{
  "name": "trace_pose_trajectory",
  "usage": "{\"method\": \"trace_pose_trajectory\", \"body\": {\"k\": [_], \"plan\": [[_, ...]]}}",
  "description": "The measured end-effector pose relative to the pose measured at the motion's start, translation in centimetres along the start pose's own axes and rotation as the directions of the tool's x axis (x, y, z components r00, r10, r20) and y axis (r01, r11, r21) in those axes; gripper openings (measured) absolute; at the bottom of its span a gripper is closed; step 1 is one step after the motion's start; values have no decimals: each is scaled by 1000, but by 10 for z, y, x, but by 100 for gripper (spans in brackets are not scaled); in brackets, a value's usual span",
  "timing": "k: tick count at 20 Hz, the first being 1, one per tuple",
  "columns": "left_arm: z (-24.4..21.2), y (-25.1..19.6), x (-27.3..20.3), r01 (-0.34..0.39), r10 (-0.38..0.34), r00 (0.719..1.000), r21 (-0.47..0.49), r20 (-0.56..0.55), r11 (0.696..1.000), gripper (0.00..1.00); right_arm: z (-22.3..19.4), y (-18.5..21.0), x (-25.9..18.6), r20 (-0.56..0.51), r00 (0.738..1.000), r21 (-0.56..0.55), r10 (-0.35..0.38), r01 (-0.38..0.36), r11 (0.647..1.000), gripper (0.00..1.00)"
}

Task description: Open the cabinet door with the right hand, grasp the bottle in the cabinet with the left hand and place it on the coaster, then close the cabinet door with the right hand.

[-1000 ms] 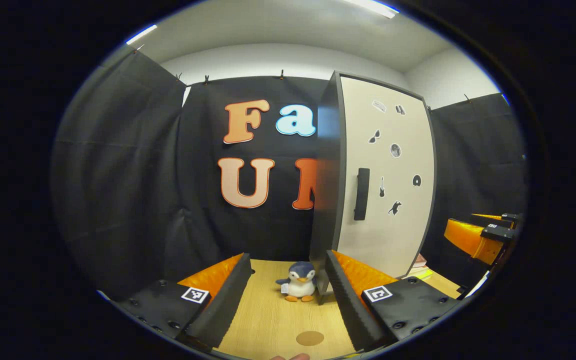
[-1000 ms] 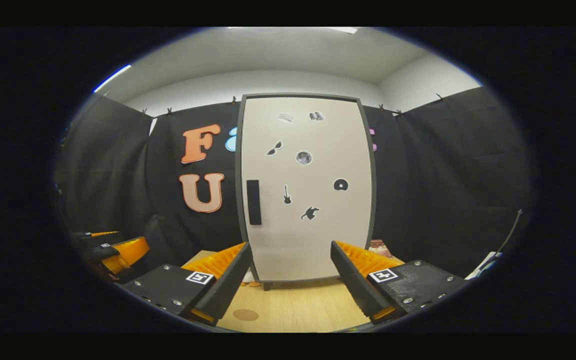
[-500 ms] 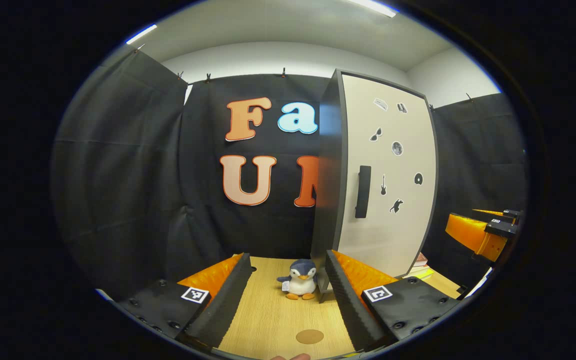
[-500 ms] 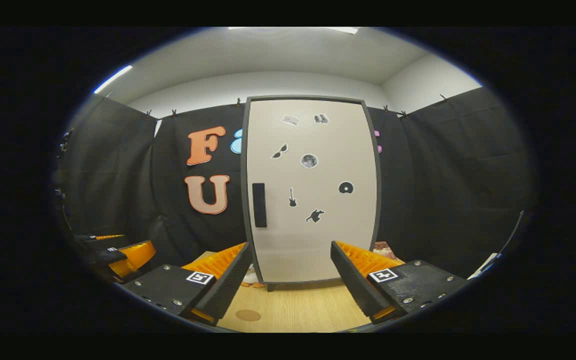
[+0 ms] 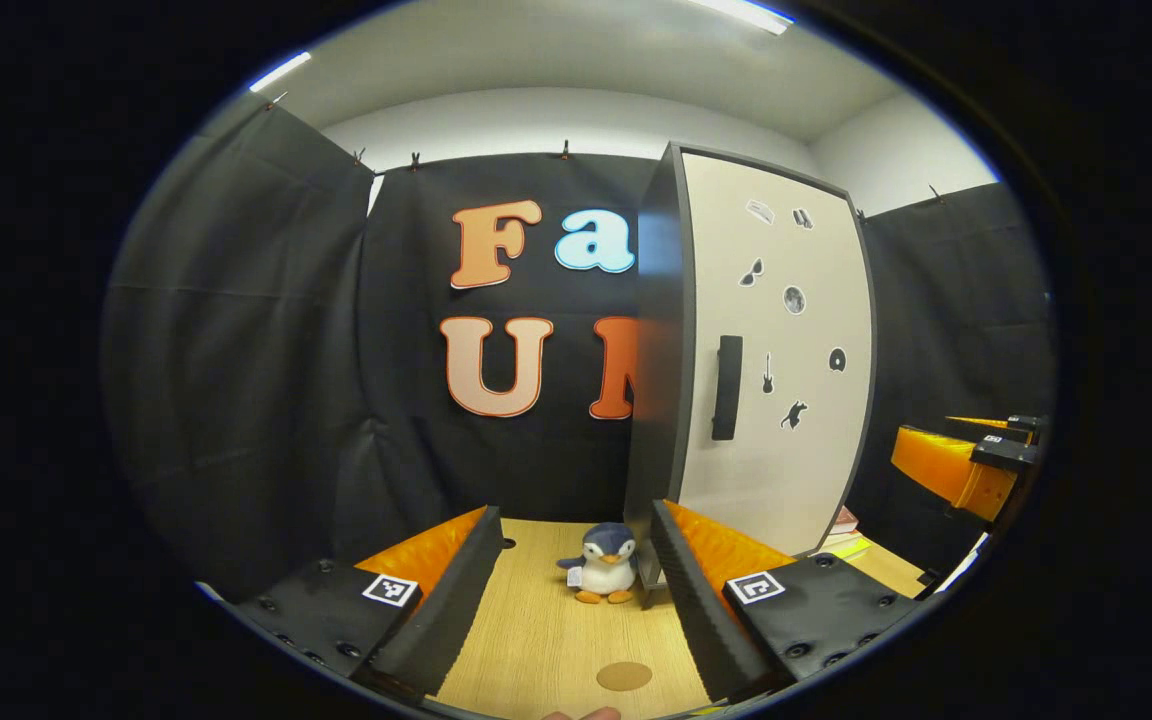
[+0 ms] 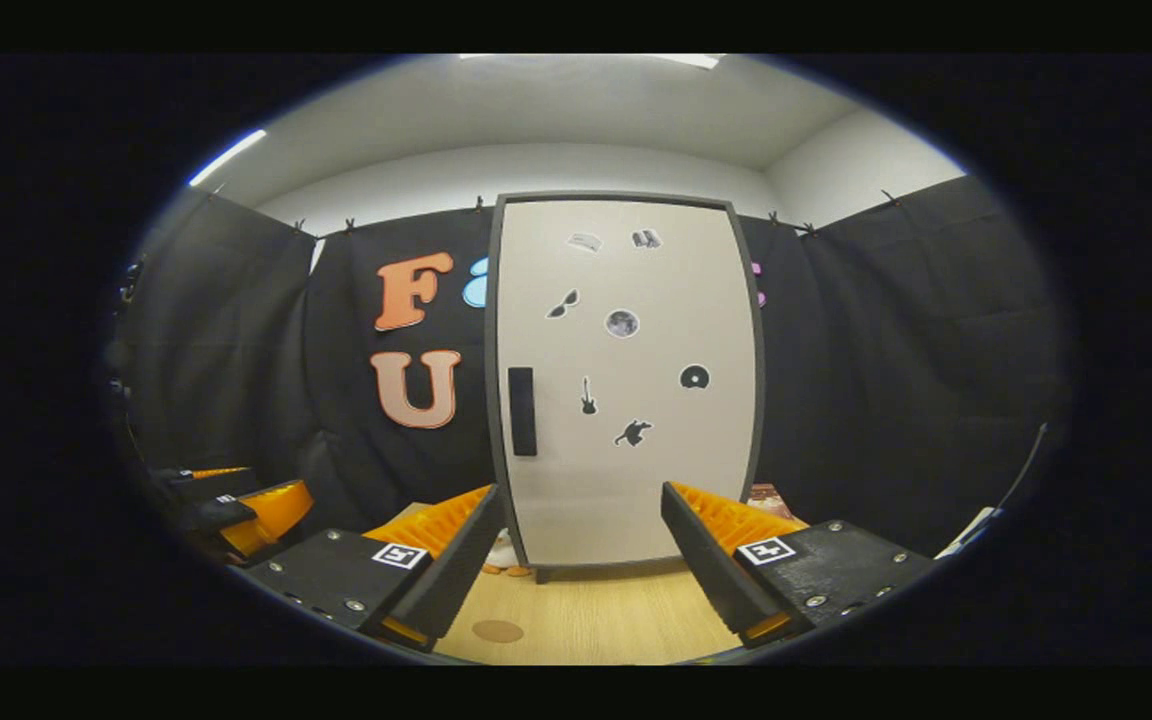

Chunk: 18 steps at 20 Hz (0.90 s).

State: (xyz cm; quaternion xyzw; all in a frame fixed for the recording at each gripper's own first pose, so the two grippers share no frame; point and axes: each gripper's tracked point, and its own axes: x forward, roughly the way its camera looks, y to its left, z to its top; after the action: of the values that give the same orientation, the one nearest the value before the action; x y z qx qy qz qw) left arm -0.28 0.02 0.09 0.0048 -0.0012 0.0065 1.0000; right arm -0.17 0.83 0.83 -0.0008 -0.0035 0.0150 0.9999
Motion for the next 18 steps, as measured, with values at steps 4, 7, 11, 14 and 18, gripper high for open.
{"method": "trace_pose_trajectory", "body": {"k": [4, 7, 11, 14, 18], "plan": [[1, 0, 1, 3, -3, 1000, 4, 7, 1000, 96, 2, 1, 1, 5, 1000, 6, -4, 4, 1000, 97], [2, 1, 2, 2, -2, 1000, 8, 14, 1000, 99, 2, 3, 3, 5, 1000, 2, -5, 5, 1000, 100], [1, 2, 3, -4, 4, 1000, 4, 9, 1000, 96, 4, 10, 12, 9, 1000, 2, 4, -4, 1000, 97], [1, 12, 9, -8, 8, 1000, 7, 11, 1000, 96, 10, 18, 25, 19, 1000, -9, 11, -11, 1000, 97], [-2, 20, 14, -14, 14, 1000, 2, 3, 1000, 96, 20, 33, 54, 32, 999, -28, 33, -32, 999, 97]]}}
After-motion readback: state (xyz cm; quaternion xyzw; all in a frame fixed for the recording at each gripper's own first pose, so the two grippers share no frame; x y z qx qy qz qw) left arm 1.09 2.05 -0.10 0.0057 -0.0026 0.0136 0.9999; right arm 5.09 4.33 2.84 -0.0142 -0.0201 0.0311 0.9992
